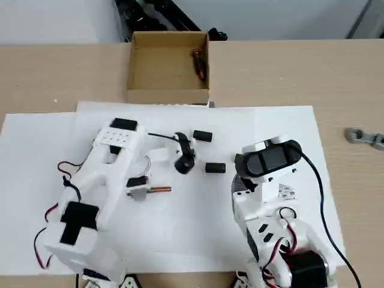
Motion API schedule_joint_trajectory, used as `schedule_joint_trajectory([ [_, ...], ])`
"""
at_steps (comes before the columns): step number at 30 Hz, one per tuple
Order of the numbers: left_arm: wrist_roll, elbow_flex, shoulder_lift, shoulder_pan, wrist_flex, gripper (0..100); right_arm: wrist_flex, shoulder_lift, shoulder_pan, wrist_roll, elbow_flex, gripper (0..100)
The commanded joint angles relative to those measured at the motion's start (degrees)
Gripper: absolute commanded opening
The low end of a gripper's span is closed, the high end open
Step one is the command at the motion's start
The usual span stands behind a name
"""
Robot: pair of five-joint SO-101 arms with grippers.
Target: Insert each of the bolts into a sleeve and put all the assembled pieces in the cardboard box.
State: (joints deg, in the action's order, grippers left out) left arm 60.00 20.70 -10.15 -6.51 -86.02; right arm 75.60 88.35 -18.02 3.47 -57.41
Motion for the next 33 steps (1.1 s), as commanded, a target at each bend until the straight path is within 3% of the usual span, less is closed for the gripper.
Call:
schedule_joint_trajectory([
  [1, 0.2, -4.7, -0.3, 1.8, -5.5, 15, -0.9, 0.0, 0.2, -0.3, 0.4, 0.4],
  [9, -1.3, -11.4, 6.2, 1.5, -14.2, 15, -0.9, 0.2, 0.2, -0.3, 0.4, 0.4],
  [14, -10.3, -11.1, 14.5, 0.6, -14.3, 15, -0.9, 0.4, 0.2, -0.3, 0.4, 0.4],
  [25, -56.1, -7.8, 23.1, -7.1, -14.0, 14, -1.1, 0.4, 0.2, -0.3, 0.4, 0.4],
  [31, -87.4, -7.8, 23.1, -3.5, -11.7, 14, -1.1, 0.4, 0.2, -0.3, 0.4, 0.4],
  [33, -92.9, -7.7, 23.1, -3.0, -11.9, 14, -1.0, 0.4, 0.2, -0.3, 0.4, 0.4],
])
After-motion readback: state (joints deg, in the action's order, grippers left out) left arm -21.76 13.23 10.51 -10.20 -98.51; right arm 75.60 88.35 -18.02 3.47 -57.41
